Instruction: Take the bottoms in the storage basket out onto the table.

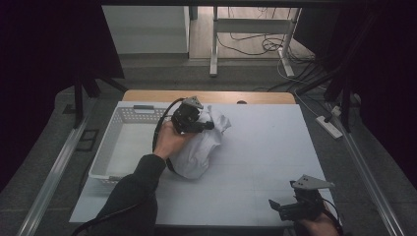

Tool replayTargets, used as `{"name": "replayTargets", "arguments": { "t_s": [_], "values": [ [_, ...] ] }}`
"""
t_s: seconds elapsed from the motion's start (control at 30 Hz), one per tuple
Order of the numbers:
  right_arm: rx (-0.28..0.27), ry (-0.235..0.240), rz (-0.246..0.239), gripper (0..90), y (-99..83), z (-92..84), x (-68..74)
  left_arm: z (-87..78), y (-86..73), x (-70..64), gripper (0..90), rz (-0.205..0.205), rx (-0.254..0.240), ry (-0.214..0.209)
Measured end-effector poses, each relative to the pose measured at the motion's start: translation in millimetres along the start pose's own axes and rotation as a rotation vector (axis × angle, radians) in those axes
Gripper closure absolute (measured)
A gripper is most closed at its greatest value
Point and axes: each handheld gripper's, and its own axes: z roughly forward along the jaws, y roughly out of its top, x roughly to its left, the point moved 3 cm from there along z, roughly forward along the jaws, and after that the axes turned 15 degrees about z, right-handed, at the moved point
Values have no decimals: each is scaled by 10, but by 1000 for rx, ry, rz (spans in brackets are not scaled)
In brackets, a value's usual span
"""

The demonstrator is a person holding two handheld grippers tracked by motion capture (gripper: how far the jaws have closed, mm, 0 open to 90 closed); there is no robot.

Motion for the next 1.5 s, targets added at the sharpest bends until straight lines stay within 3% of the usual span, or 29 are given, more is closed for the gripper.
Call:
{"name": "replayTargets", "arguments": {
  "t_s": [0.53,0.87,1.5],
  "values": [
    [3,0,-5,0,-1,3,3,227,-217,-4,739,-64,15,-18],
    [8,0,-8,0,-2,4,5,376,-249,-40,739,-84,29,-38],
    [13,-3,-19,0,-5,11,14,671,-417,-106,713,-122,99,-34]
  ]
}}
